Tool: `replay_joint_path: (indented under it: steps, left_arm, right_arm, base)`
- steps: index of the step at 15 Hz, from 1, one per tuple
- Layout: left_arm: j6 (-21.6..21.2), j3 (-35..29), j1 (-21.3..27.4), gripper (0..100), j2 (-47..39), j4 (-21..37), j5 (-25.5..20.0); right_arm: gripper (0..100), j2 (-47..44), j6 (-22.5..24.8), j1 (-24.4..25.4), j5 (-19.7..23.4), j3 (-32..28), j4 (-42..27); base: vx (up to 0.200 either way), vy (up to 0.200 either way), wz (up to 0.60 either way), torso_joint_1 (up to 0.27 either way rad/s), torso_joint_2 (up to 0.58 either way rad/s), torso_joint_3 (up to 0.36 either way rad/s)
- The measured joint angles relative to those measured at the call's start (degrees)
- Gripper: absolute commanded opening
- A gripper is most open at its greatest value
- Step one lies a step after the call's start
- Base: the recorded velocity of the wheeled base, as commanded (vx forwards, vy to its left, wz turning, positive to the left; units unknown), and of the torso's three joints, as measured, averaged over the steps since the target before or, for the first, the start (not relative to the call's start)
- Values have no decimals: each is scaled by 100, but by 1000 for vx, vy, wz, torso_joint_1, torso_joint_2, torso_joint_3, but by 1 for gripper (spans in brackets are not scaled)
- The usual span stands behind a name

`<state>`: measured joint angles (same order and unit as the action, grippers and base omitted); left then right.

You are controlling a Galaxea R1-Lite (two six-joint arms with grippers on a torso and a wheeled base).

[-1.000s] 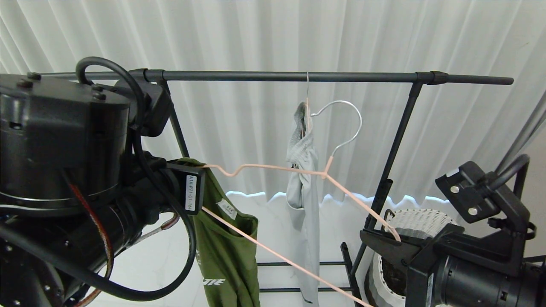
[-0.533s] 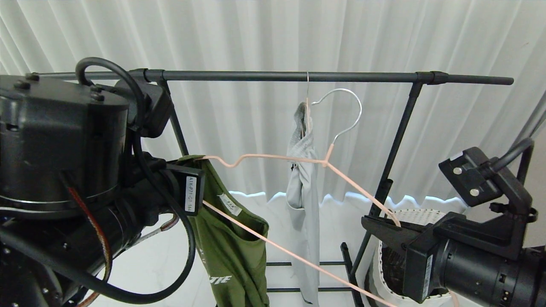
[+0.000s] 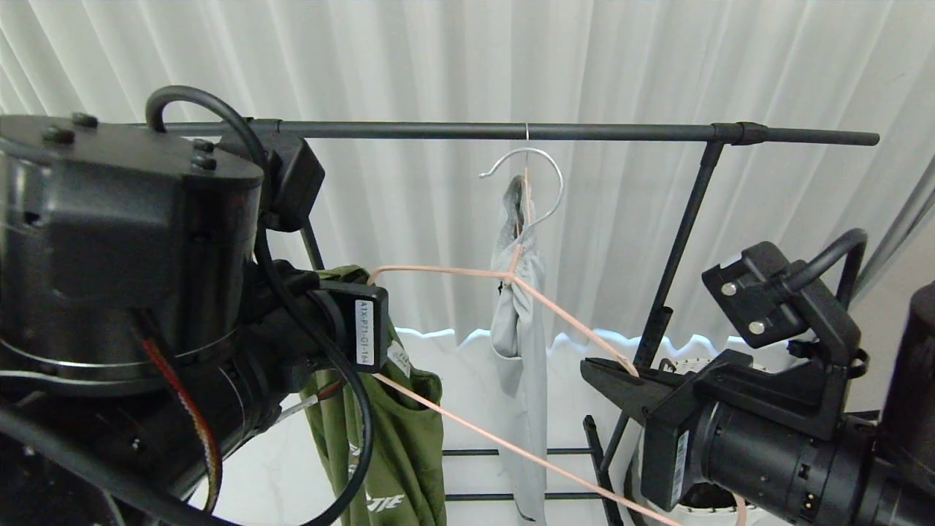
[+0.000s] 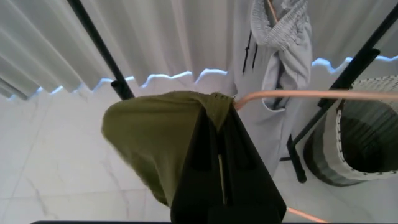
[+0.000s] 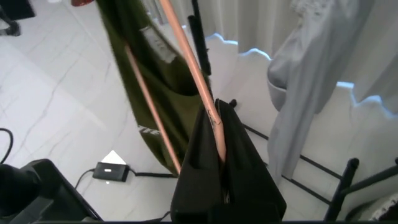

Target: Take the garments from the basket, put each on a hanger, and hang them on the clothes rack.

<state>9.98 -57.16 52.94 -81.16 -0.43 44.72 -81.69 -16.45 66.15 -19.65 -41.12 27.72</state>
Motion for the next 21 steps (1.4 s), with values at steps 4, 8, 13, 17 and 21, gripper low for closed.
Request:
replay_joint_path:
  steps: [4,8,13,17,21]
  left_arm:
    - [63,-100,89,0,-12,2,-16]
    - [273,-210,500,0,11,2,-68]
    - [257,-232,885,0,182,0,-673]
    - [255,-127,937,0,254,-1,-667]
    - [224,72,920,0,294,-11,-601]
  right_arm:
    - [0,-345,107,210,0,6,446]
    - [0,-731,416,260,39,11,764]
    - [0,-1073,474,319,46,5,1259]
    - [0,-1236,523,343,-5,20,1694]
    - [0,-1252,761,238,-363,138,2228]
  base:
    - [0,0,0,0,0,0]
    - [0,0,0,0,0,0]
    - [0,0,0,0,0,0]
    - [0,0,0,0,0,0]
    - [0,0,0,0,0,0]
